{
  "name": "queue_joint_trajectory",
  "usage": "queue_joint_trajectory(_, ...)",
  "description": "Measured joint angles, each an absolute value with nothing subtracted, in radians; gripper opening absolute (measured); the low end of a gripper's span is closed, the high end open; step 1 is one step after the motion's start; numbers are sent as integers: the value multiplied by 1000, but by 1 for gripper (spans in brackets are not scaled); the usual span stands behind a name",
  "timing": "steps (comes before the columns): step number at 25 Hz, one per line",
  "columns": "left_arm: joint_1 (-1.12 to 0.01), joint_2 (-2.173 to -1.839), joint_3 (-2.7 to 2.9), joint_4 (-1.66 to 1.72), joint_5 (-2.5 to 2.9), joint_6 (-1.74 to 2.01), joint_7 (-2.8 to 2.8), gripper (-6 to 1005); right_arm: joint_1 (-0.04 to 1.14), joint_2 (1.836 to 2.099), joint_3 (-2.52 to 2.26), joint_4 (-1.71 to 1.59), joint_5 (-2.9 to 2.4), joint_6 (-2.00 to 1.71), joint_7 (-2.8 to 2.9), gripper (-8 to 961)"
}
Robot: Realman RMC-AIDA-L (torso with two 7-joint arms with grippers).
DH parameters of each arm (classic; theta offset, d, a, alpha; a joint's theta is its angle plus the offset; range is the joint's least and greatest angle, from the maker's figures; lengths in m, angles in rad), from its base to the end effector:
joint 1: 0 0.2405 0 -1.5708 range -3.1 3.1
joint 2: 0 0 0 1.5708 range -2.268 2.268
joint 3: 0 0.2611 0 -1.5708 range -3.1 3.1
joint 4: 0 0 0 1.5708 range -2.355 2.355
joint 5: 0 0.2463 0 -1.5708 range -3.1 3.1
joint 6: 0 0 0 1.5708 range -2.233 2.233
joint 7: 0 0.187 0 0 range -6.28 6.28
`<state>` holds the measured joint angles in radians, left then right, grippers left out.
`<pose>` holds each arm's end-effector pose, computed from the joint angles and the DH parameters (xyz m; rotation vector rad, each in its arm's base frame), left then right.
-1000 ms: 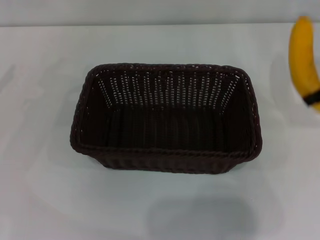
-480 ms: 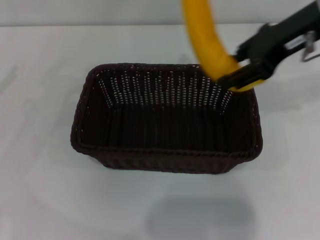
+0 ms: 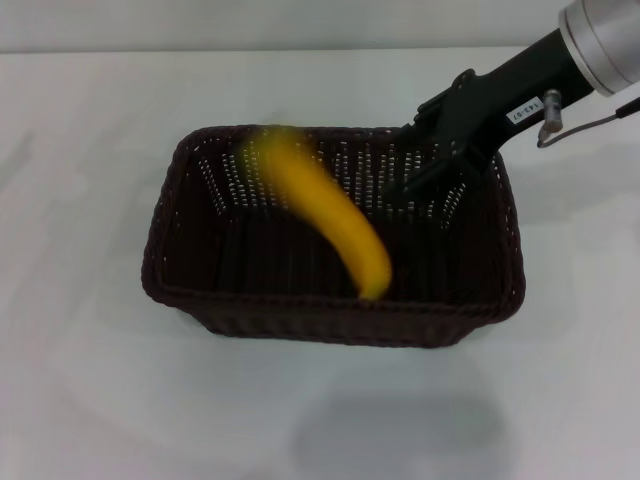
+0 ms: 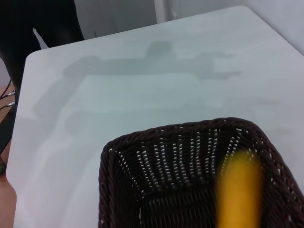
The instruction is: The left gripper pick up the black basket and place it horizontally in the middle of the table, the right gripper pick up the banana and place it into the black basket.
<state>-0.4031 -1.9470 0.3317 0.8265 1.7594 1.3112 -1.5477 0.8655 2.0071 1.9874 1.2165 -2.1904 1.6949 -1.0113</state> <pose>-0.3670 0.4075 0.1786 -1.8476 -0.7695 -0.7778 0.0732 0.4228 -0.0074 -3.0335 0.3176 -0.0254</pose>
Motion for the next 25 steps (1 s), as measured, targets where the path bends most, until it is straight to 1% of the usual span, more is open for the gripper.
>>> queue_joint_trajectory(3,-402,-1947,330,829,1759,1312,-1548,754,857,2007,1993,1226,-2185,1699,-1024,618)
queue_joint_trajectory(9,-399,-1947,329,824,1755,1312,-1539,753,801,1995,2079,1264,-2188,1699,-1079,777)
queue_joint_trajectory(12,-384,-1955,331,823,1719,1314,-1504,753,745,2000,2200,1303,-2176,1682,-1149,859)
queue_joint_trajectory(14,-378,-1961,331,822,1705,1314,-1490,753,691,2007,2285,1311,-2147,1627,-1215,856)
queue_joint_trajectory(18,-341,-1985,333,817,1614,1316,-1421,753,570,2005,2332,1264,-2018,1423,-1339,849)
queue_joint_trajectory(19,-330,-1992,333,814,1587,1316,-1401,753,513,2007,2331,1220,-1926,1337,-1417,849)
queue_joint_trajectory(20,-330,-1992,333,814,1587,1316,-1401,753,513,2007,2331,1220,-1926,1337,-1417,849)
queue_joint_trajectory(21,-318,-2000,333,812,1559,1317,-1381,753,480,2010,2327,1187,-1864,1293,-1475,849)
queue_joint_trajectory(22,-296,-2016,332,806,1513,1318,-1354,753,462,2010,2326,1149,-1806,1262,-1520,849)
queue_joint_trajectory(25,-276,-2026,332,791,1477,1323,-1343,753,422,2011,2327,982,-1598,1195,-1698,849)
